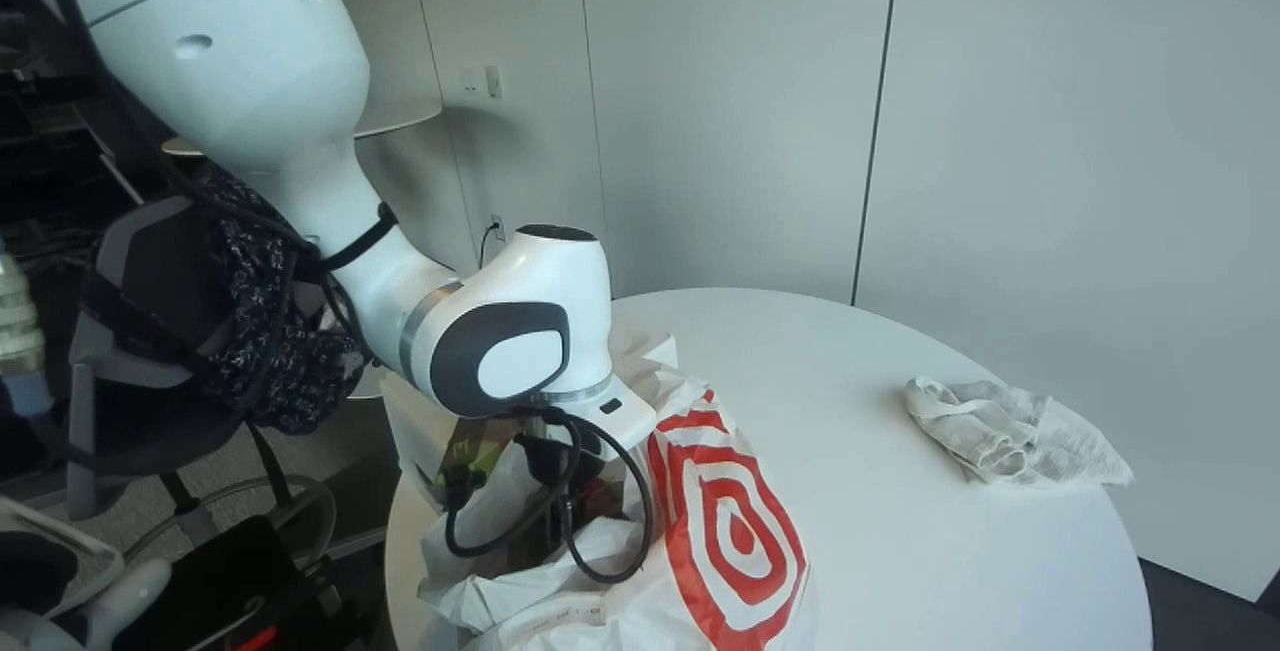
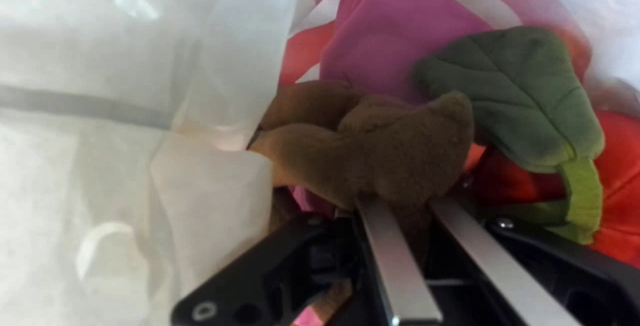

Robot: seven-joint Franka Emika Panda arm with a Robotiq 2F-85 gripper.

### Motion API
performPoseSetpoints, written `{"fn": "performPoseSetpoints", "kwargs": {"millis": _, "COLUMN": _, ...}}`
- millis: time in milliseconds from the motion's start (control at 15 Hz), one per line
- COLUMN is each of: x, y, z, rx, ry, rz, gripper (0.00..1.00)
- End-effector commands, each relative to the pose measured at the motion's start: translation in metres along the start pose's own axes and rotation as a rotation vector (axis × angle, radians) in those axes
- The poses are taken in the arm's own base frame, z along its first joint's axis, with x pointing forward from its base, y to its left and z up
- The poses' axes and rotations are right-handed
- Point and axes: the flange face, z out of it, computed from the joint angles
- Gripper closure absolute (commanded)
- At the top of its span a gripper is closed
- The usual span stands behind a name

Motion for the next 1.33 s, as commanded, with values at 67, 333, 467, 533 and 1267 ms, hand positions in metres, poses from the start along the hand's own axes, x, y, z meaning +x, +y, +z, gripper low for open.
{"fn": "performPoseSetpoints", "kwargs": {"millis": 67, "x": 0.007, "y": 0.022, "z": -0.029, "rx": 0.161, "ry": -0.145, "rz": -0.028, "gripper": 0.89}}
{"fn": "performPoseSetpoints", "kwargs": {"millis": 333, "x": 0.013, "y": 0.049, "z": -0.066, "rx": 0.123, "ry": -0.115, "rz": 0.023, "gripper": 0.89}}
{"fn": "performPoseSetpoints", "kwargs": {"millis": 467, "x": 0.005, "y": 0.055, "z": -0.088, "rx": 0.195, "ry": -0.167, "rz": -0.04, "gripper": 0.89}}
{"fn": "performPoseSetpoints", "kwargs": {"millis": 533, "x": 0.0, "y": 0.057, "z": -0.101, "rx": 0.239, "ry": -0.187, "rz": -0.085, "gripper": 0.89}}
{"fn": "performPoseSetpoints", "kwargs": {"millis": 1267, "x": -0.039, "y": 0.056, "z": -0.168, "rx": 0.152, "ry": -0.409, "rz": -0.422, "gripper": 0.89}}
